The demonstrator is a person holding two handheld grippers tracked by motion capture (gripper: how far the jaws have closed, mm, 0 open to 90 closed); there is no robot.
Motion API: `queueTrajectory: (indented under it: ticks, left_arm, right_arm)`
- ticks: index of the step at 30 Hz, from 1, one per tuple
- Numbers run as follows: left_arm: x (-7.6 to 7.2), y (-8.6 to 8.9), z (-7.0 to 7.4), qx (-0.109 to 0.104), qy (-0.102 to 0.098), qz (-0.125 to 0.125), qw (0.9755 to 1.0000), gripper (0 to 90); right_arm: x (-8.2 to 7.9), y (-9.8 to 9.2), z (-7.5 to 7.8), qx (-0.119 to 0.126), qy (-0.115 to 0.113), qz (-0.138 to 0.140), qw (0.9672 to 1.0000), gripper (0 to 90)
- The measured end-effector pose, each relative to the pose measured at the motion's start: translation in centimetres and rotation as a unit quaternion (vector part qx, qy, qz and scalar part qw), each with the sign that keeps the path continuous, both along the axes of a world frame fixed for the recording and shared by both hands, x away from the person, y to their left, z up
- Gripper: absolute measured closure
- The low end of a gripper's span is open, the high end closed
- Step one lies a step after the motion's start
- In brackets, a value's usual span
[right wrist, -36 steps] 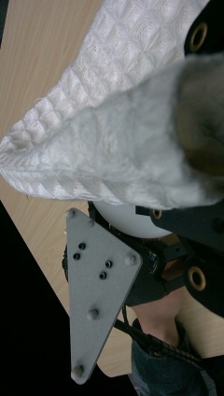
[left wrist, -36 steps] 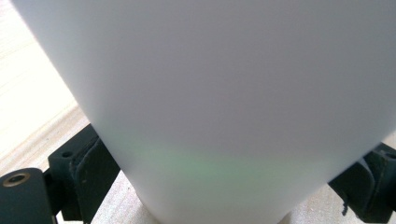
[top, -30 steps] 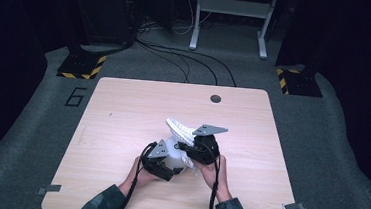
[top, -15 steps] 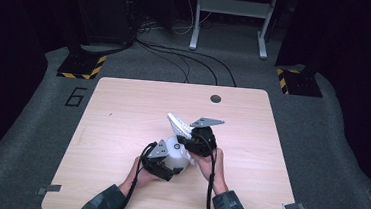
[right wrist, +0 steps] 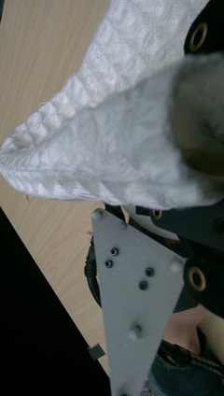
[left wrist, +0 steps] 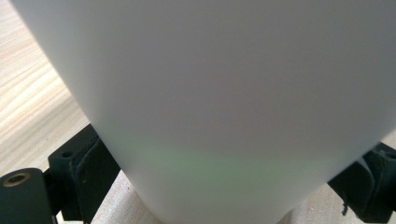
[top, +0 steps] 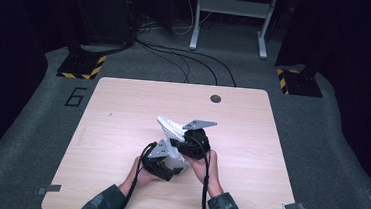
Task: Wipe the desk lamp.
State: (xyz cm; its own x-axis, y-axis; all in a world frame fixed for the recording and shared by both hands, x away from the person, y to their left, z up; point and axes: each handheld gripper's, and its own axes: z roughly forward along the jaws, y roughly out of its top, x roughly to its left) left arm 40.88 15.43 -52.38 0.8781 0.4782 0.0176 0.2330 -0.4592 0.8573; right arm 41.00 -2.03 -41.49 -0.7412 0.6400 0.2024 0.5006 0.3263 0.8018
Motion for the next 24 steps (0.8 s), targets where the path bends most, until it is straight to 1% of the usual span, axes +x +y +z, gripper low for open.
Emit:
queueTrajectory:
  ticks: [1, 3, 4, 6, 7, 9, 11, 12, 13, 14, 16, 17, 18, 21, 22, 24]
  left_arm:
    - [0.0, 0.0, 0.0, 0.000, 0.001, 0.000, 1.0000, 7.5]
    - [0.0, 0.0, 0.0, 0.000, 0.000, 0.001, 1.0000, 7.5]
    - [0.0, 0.0, 0.0, 0.005, -0.002, -0.001, 1.0000, 7.5]
    - [0.0, 0.0, 0.0, -0.002, 0.004, 0.001, 1.0000, 7.5]
    - [0.0, 0.0, 0.0, -0.003, 0.006, 0.001, 1.0000, 7.5]
    - [0.0, 0.0, 0.0, -0.002, 0.006, 0.002, 1.0000, 7.5]
    - [0.0, 0.0, 0.0, -0.002, 0.006, 0.001, 1.0000, 7.6]
    - [0.0, 0.0, 0.0, -0.002, 0.006, 0.001, 1.0000, 7.6]
    - [0.0, 0.0, 0.0, -0.002, 0.005, 0.001, 1.0000, 7.6]
    - [0.0, 0.0, 0.0, -0.002, 0.005, 0.001, 1.0000, 7.6]
    - [0.0, 0.0, 0.0, -0.002, 0.005, 0.001, 1.0000, 7.6]
    - [0.0, 0.0, 0.0, -0.002, 0.005, 0.001, 1.0000, 7.6]
    - [0.0, 0.0, 0.0, -0.002, 0.005, 0.002, 1.0000, 7.6]
    - [0.0, 0.0, 0.0, 0.000, 0.005, 0.002, 1.0000, 7.6]
    - [0.0, 0.1, 0.0, 0.007, 0.003, -0.002, 1.0000, 7.7]
    - [0.0, 0.0, 0.0, 0.005, 0.004, -0.001, 1.0000, 7.6]
  right_arm:
    - [-0.1, -0.1, 0.0, 0.002, 0.003, 0.000, 1.0000, 85.2]
    - [-0.4, -0.5, -0.2, 0.004, 0.001, 0.000, 1.0000, 85.2]
    - [-0.6, -0.8, -0.2, 0.007, 0.001, -0.002, 1.0000, 85.3]
    - [-0.8, -1.2, -0.3, 0.009, -0.001, -0.006, 0.9999, 85.3]
    - [-0.9, -1.4, -0.3, 0.007, -0.003, -0.007, 0.9999, 85.3]
    - [-0.8, -1.7, -0.3, 0.010, 0.000, -0.009, 0.9999, 85.3]
    - [-0.7, -1.6, -0.2, 0.003, -0.005, -0.011, 0.9999, 85.3]
    - [-0.8, -1.5, -0.1, -0.003, -0.007, -0.016, 0.9998, 85.3]
    - [-0.7, -1.4, 0.0, -0.011, -0.013, -0.014, 0.9998, 85.3]
    - [-0.7, -1.3, 0.0, -0.014, -0.012, -0.017, 0.9997, 85.3]
    - [-0.4, -1.2, 0.1, -0.022, -0.017, -0.019, 0.9994, 85.3]
    - [-0.4, -1.2, 0.2, -0.021, -0.012, -0.021, 0.9995, 85.3]
    - [-0.1, -1.2, 0.2, -0.022, -0.016, -0.020, 0.9994, 85.3]
    - [0.5, -1.0, 0.3, -0.020, -0.013, -0.026, 0.9994, 85.2]
    - [0.8, -1.0, 0.3, -0.019, -0.013, -0.028, 0.9994, 85.2]
    - [1.3, -0.8, 0.3, -0.012, -0.005, -0.029, 0.9995, 85.2]
